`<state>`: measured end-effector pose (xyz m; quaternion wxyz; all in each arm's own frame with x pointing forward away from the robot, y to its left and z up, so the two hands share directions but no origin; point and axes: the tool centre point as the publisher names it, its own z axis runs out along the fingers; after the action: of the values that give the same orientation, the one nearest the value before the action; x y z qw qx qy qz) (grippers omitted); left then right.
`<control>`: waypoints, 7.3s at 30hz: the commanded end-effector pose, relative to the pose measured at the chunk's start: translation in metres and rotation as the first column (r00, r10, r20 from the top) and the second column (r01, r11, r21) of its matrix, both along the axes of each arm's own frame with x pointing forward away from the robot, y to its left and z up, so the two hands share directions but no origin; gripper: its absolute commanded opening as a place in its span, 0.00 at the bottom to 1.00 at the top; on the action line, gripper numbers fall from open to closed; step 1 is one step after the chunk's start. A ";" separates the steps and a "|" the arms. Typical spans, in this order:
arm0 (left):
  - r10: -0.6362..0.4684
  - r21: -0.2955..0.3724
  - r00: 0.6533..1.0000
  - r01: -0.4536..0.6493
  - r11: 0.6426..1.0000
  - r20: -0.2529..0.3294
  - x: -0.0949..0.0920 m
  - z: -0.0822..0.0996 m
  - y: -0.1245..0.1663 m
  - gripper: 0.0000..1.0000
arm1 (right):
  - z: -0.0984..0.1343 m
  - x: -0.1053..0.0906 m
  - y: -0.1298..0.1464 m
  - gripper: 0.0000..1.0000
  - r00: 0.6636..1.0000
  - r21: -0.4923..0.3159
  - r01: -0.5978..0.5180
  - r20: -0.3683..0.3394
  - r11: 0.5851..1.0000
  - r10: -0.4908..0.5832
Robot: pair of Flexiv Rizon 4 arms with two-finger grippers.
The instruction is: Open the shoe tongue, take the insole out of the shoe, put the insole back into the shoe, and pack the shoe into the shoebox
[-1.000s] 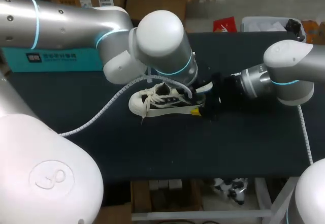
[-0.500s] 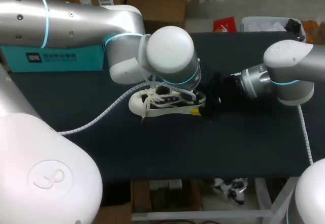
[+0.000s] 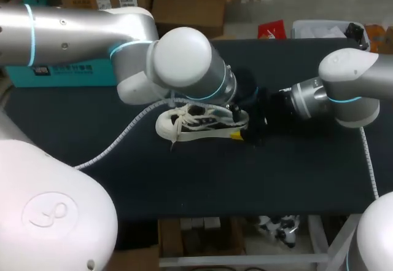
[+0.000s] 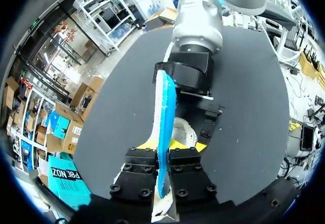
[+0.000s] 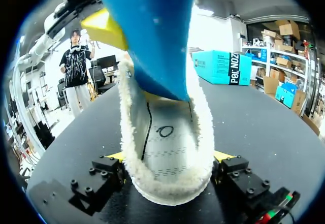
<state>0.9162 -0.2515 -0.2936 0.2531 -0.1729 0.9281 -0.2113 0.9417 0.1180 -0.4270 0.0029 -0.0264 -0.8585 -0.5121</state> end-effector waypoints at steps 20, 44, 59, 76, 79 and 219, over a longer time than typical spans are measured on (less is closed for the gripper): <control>-0.125 -0.318 0.990 0.101 0.943 -0.058 -0.032 0.081 -0.037 0.00 | 0.007 -0.006 -0.054 1.00 0.993 -0.080 0.103 -0.055 0.991 -0.108; -0.356 -0.561 0.930 0.249 0.789 -0.089 -0.045 0.173 -0.018 0.00 | 0.110 0.015 -0.098 1.00 0.996 -0.355 -0.008 0.081 0.935 0.039; -0.472 -0.586 0.880 0.357 0.727 -0.048 -0.042 0.189 0.072 0.00 | 0.130 0.043 -0.067 1.00 0.987 -0.458 -0.094 0.075 0.884 0.144; -0.536 -0.644 0.844 0.400 0.652 -0.020 -0.050 0.198 0.167 0.00 | 0.139 0.051 -0.022 1.00 0.992 -0.673 -0.062 0.039 0.737 0.118; -0.526 -0.652 0.850 0.387 0.653 -0.023 -0.053 0.196 0.185 0.00 | 0.138 0.050 -0.014 1.00 0.995 -0.722 -0.048 0.028 0.691 0.098; -0.835 -0.744 0.550 0.559 0.366 0.001 0.014 0.168 0.182 0.00 | 0.135 -0.058 -0.019 1.00 0.476 -0.730 0.561 -0.103 0.391 -0.874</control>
<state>0.9339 -0.0693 -0.1251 -0.1338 0.1352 0.7931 -0.5787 0.8872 0.1029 -0.2937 -0.0261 -0.5336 -0.8359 -0.1259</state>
